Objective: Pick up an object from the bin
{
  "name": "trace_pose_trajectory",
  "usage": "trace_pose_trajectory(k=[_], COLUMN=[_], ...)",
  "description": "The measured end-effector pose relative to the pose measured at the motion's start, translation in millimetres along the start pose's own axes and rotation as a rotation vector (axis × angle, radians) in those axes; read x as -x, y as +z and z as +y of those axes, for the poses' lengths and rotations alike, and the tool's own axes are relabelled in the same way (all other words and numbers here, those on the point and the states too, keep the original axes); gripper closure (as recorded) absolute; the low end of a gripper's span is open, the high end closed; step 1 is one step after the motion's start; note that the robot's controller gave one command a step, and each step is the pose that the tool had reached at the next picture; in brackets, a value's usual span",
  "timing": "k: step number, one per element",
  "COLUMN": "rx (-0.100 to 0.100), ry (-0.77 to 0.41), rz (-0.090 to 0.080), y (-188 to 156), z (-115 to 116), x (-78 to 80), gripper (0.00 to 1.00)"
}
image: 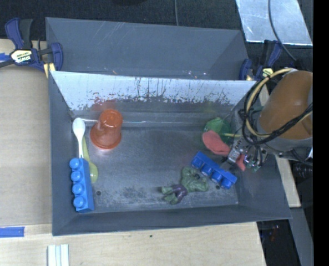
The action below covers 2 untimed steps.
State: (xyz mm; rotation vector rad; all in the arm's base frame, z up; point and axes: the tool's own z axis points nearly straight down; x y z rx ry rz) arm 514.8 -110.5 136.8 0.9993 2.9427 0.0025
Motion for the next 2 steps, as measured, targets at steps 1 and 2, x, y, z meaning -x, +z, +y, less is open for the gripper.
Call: trace_pose_trajectory(k=[1,2], rx=[0.0,0.001], ry=[-0.001,-0.003], rz=[0.0,-0.004], y=[-28.4,-41.8], z=[0.1,0.5], x=[0.8,2.3], gripper=[1.0,1.0])
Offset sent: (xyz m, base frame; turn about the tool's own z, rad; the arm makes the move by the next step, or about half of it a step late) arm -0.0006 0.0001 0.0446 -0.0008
